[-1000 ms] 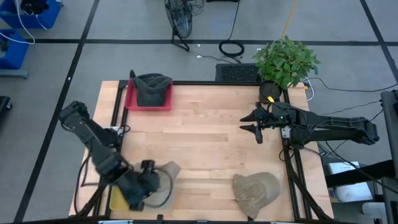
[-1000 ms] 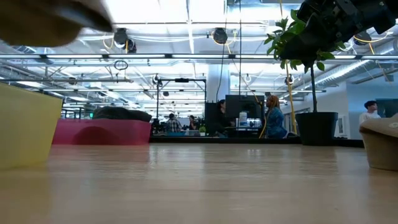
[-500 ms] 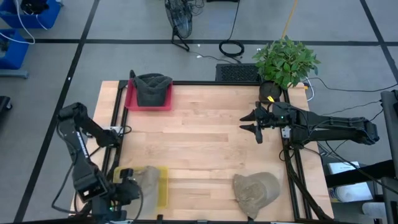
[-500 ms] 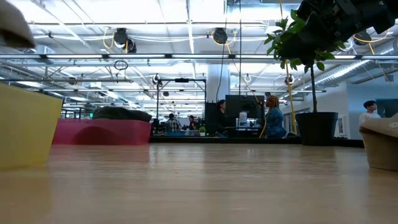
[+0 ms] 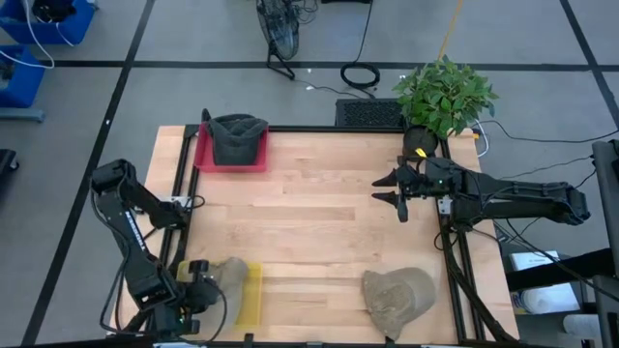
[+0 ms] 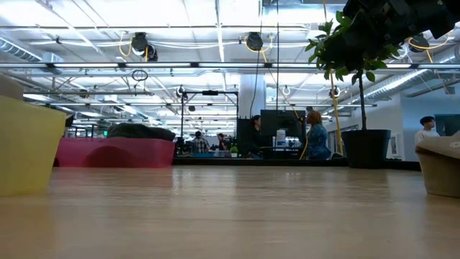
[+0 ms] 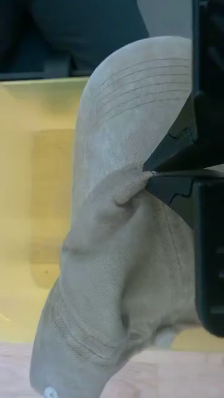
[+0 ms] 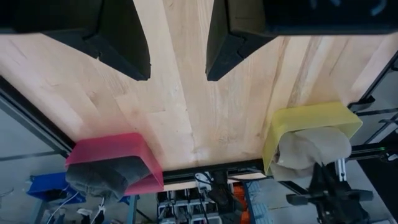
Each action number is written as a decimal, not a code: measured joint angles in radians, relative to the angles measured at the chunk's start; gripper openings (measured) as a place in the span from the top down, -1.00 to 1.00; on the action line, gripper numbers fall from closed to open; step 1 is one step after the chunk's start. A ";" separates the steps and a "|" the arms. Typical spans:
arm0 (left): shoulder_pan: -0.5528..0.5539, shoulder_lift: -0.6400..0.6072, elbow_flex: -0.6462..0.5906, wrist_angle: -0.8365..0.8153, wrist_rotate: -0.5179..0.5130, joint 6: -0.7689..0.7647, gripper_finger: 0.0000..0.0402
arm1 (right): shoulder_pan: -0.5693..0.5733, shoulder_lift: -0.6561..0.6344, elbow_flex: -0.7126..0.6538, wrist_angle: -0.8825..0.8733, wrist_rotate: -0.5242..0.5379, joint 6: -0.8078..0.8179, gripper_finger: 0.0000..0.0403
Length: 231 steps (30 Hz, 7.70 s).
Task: Pick & Place hat
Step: Put the left brown cap into the yellow bin, then put the brown cap into the yellow bin
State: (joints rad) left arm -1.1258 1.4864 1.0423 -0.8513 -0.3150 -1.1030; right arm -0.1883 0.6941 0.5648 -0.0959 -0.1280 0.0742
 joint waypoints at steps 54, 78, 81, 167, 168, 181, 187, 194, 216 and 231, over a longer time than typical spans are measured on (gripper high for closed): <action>0.067 -0.067 0.066 0.043 -0.034 0.154 0.27 | 0.000 0.000 0.000 0.002 0.000 0.030 0.30; 0.511 -0.082 0.116 0.117 -0.286 0.417 0.27 | 0.000 0.000 0.000 -0.022 -0.003 0.045 0.30; 0.571 -0.082 0.116 0.196 -0.288 0.496 0.27 | 0.000 0.000 0.000 -0.023 -0.003 0.045 0.30; 1.161 0.002 -0.207 1.484 0.628 0.958 0.27 | 0.642 0.321 0.459 -0.510 0.304 0.113 0.30; 1.156 -0.003 -0.207 1.477 0.628 0.960 0.27 | 0.656 0.352 0.480 -0.537 0.302 0.123 0.30; 1.129 -0.016 -0.207 1.445 0.627 0.968 0.27 | 0.775 0.589 0.533 -0.805 0.071 0.390 0.30; 1.129 -0.016 -0.207 1.440 0.626 0.969 0.27 | 0.842 0.656 0.533 -0.790 0.070 0.488 0.30; 1.129 -0.016 -0.207 1.406 0.617 0.969 0.27 | 0.880 0.747 0.533 -0.778 0.100 0.504 0.30; 1.130 -0.016 -0.207 1.391 0.618 0.968 0.27 | 0.889 0.821 0.444 -0.604 0.032 0.554 0.30; 1.130 -0.016 -0.207 1.391 0.618 0.968 0.27 | 0.871 0.785 0.394 -0.603 0.039 0.578 0.94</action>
State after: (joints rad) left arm 0.0040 1.4704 0.8349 0.5400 0.3027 -0.1349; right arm 0.6826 1.4795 0.9592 -0.6991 -0.0891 0.6525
